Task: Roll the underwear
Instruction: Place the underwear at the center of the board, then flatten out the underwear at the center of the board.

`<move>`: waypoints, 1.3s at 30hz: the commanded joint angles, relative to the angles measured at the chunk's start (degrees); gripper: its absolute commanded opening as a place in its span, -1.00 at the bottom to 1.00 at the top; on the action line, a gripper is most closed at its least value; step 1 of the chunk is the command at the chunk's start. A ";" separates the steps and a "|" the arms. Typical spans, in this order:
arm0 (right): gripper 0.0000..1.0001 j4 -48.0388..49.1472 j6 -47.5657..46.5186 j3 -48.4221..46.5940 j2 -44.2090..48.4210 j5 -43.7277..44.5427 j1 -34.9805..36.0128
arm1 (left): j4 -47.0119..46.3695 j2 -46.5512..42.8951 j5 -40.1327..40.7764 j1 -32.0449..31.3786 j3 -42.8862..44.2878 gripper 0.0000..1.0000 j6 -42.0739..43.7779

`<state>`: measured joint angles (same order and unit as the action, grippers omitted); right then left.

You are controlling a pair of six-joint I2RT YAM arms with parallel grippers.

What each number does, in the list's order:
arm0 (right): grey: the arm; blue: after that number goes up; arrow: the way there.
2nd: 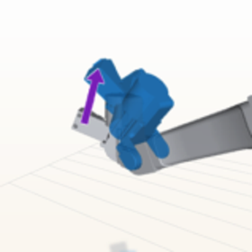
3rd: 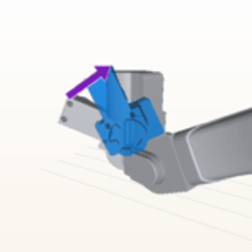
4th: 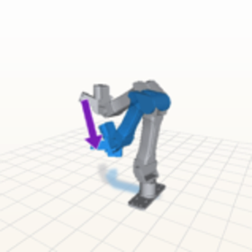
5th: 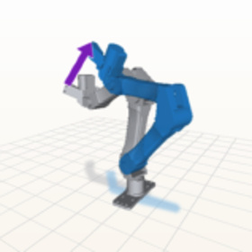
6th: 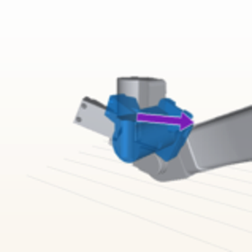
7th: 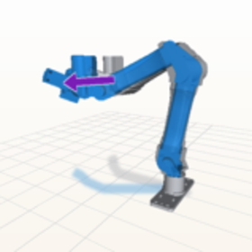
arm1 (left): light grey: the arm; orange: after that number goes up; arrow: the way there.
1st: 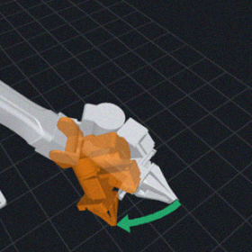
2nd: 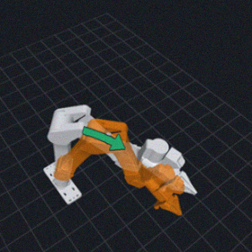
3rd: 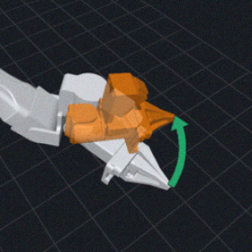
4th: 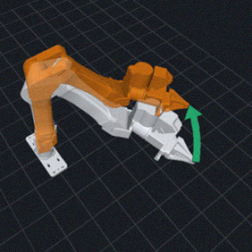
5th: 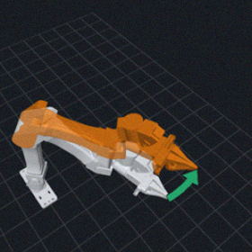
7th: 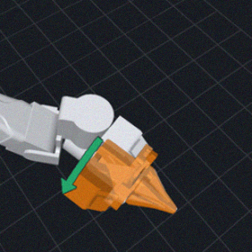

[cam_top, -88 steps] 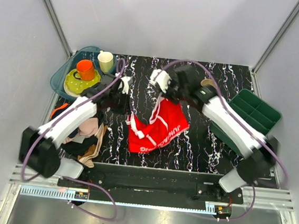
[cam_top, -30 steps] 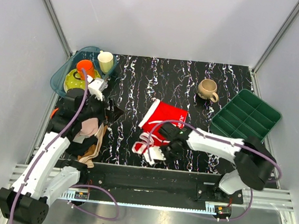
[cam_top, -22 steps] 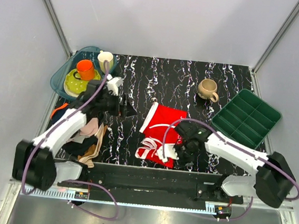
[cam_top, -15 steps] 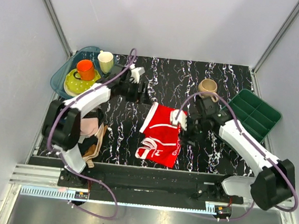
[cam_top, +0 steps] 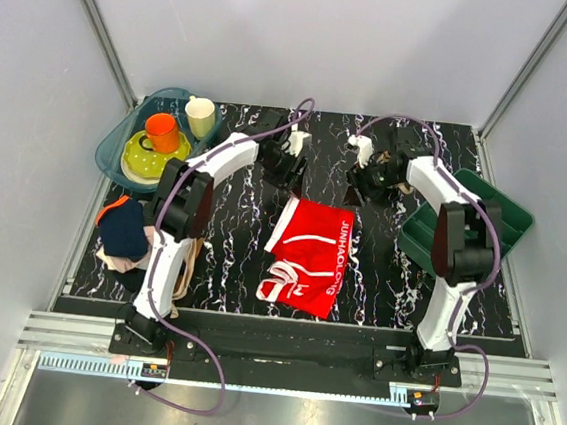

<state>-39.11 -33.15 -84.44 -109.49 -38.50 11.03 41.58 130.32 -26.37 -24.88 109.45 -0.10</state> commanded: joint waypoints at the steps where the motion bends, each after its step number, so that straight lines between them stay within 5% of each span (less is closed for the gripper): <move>1: 0.28 -4.12 3.00 -8.45 -7.21 4.39 0.49 | 3.94 3.26 1.06 -0.08 7.08 0.38 2.56; 22: 0.22 -10.11 0.98 -13.82 -17.06 7.83 0.49 | 5.26 9.33 -4.39 -0.78 10.26 0.20 2.91; 31: 0.00 -14.06 -0.25 -15.14 -18.30 5.02 0.40 | 5.44 9.34 -5.53 -0.87 9.91 -0.29 2.82; 34: -0.17 -15.20 -0.87 -15.75 -18.48 4.31 0.49 | 5.26 9.07 -5.71 -0.87 10.26 -0.49 2.47; 39: -0.73 -15.65 -1.40 -16.98 -18.21 2.73 0.49 | 2.20 7.32 -5.36 -0.52 9.12 -0.98 0.63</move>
<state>-53.12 -33.47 -98.26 -127.70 -32.75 11.20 46.87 138.91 -30.52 -25.52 117.78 1.58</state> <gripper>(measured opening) 0.237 0.092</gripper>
